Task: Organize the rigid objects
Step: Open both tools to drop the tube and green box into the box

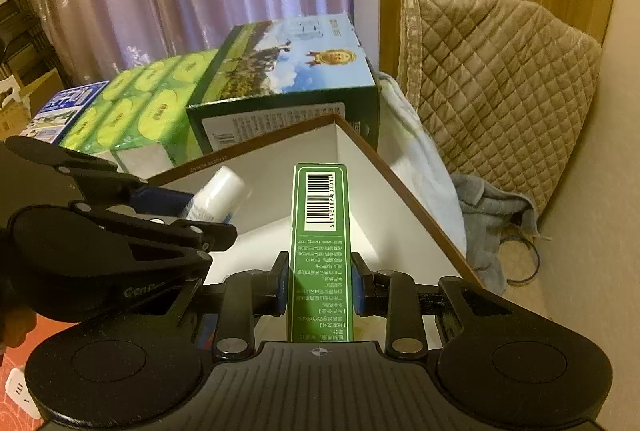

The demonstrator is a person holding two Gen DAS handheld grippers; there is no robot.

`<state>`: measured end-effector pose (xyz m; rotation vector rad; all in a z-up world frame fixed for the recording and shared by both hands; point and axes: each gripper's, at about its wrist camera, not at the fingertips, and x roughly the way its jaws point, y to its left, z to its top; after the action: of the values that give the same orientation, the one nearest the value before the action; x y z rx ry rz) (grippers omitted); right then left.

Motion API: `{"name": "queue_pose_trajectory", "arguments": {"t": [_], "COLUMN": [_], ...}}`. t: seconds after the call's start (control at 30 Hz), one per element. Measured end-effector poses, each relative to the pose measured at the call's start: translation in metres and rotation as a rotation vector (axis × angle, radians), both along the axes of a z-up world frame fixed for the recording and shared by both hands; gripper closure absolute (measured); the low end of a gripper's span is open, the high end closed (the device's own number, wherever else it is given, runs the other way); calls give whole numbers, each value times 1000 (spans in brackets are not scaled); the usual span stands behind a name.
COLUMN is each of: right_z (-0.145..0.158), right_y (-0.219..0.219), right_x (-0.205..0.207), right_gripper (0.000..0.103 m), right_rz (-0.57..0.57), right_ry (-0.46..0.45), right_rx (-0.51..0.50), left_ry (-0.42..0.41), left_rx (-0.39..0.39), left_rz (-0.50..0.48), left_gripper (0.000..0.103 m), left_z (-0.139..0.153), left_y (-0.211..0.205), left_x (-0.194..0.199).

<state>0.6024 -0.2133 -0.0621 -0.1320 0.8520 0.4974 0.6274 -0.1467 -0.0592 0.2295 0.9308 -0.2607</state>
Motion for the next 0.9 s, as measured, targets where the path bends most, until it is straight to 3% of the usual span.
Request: {"name": "queue_pose_trajectory", "arguments": {"t": [0.33, 0.53, 0.6, 0.77, 0.9], "right_z": [-7, -8, -10, -9, -9], "right_y": [8, 7, 10, 4, -3], "right_x": [8, 13, 16, 9, 0], "right_gripper": [77, 76, 74, 57, 54], "right_rz": [-6, -43, -31, -15, -4], "right_ry": [11, -10, 10, 17, 27], "right_rx": [4, 87, 77, 61, 59], "left_ry": [22, 24, 26, 37, 35], "left_rx": [2, 1, 6, -11, -18], "left_rz": [28, 41, 43, 48, 43], "left_gripper": [67, 66, 66, 64, 62], "left_z": [-5, -5, -6, -7, -7], "left_y": [11, 15, 16, 19, 19], "left_x": [4, 3, 2, -3, -10]}}
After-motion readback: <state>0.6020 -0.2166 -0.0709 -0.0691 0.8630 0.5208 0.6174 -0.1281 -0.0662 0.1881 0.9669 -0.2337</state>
